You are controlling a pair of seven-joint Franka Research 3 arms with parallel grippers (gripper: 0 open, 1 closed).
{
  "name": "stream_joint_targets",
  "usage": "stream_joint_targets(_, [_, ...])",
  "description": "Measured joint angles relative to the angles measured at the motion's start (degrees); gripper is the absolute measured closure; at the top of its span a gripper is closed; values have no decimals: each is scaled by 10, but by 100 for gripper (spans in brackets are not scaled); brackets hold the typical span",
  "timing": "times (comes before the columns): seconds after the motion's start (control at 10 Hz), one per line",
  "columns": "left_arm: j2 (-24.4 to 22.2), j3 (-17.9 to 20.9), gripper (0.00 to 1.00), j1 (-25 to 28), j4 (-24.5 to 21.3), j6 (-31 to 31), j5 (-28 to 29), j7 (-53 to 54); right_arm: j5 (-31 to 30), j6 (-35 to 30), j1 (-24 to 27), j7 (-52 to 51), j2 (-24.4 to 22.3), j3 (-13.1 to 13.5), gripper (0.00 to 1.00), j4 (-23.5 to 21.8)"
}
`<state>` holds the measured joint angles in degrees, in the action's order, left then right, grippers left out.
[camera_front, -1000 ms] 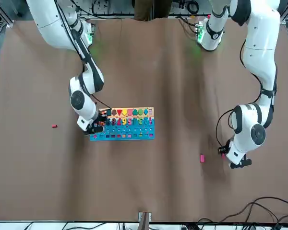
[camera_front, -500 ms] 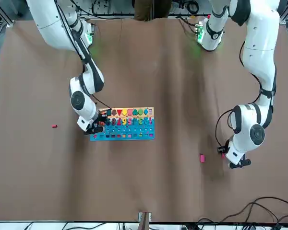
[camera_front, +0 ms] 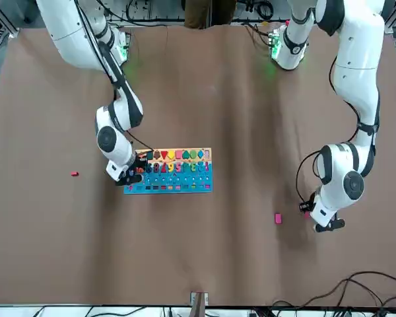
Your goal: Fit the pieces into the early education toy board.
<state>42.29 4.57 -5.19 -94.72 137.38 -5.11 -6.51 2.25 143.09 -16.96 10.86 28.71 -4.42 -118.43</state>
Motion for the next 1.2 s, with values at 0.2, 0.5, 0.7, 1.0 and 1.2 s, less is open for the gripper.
stream_joint_targets(0.2, [0,0,72,0,1,0,0,0,1,-1,0,0,0,0,49,1])
stream_joint_targets(0.5, [0,0,73,0,1,0,0,0,8,-10,0,0,0,0,49,5])
stream_joint_targets(0.7, [0,1,76,0,1,0,0,0,9,-13,0,0,0,0,49,7])
stream_joint_targets(1.0, [-4,2,86,1,2,1,0,-1,9,-29,2,0,0,0,49,14])
stream_joint_targets(1.2, [-27,1,86,0,-3,1,0,-3,9,-31,2,0,-1,0,49,18])
